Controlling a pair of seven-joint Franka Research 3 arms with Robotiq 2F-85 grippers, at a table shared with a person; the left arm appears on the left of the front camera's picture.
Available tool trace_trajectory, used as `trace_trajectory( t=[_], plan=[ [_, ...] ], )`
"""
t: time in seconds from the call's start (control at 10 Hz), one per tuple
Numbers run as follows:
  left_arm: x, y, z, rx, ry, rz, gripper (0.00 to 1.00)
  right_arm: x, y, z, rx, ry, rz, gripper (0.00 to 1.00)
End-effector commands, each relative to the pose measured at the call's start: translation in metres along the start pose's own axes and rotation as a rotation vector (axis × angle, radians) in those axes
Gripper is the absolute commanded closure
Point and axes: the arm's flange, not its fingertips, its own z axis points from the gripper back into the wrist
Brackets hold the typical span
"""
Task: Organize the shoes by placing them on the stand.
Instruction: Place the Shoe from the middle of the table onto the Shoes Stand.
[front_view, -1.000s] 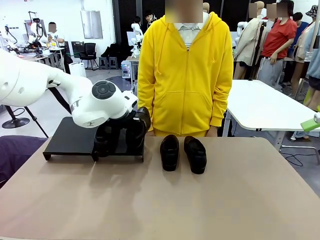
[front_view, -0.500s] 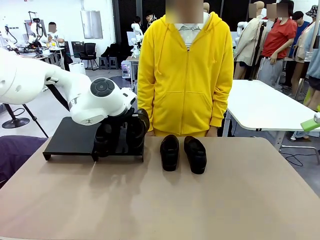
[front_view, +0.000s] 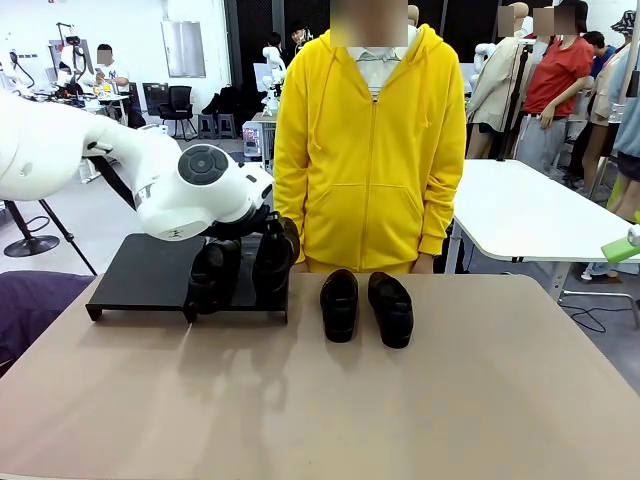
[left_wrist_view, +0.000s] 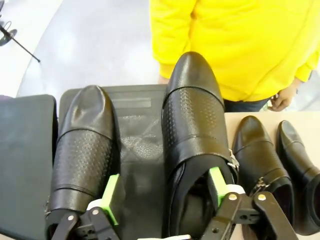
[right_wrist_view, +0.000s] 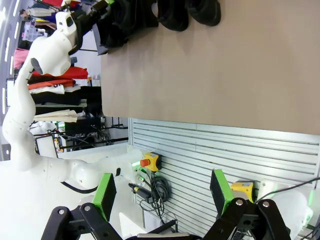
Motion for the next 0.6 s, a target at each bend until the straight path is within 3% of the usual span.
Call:
trace_trajectory(
  t=[0.0,0.2,0.5],
  plan=[
    [0.020,0.005,0.045,-0.041,-0.017,-0.041,0.00,0.001,0.001,-0.001,0.020,0.000,0.019,0.00],
    [0.046,0.018,0.110,-0.129,0.117,-0.081,0.00,0.001,0.001,-0.001,0.020,0.000,0.019,0.00],
    [0.058,0.046,0.174,-0.110,0.321,-0.108,0.00,0.001,0.001,-0.001,0.020,0.000,0.019,0.00]
  ],
)
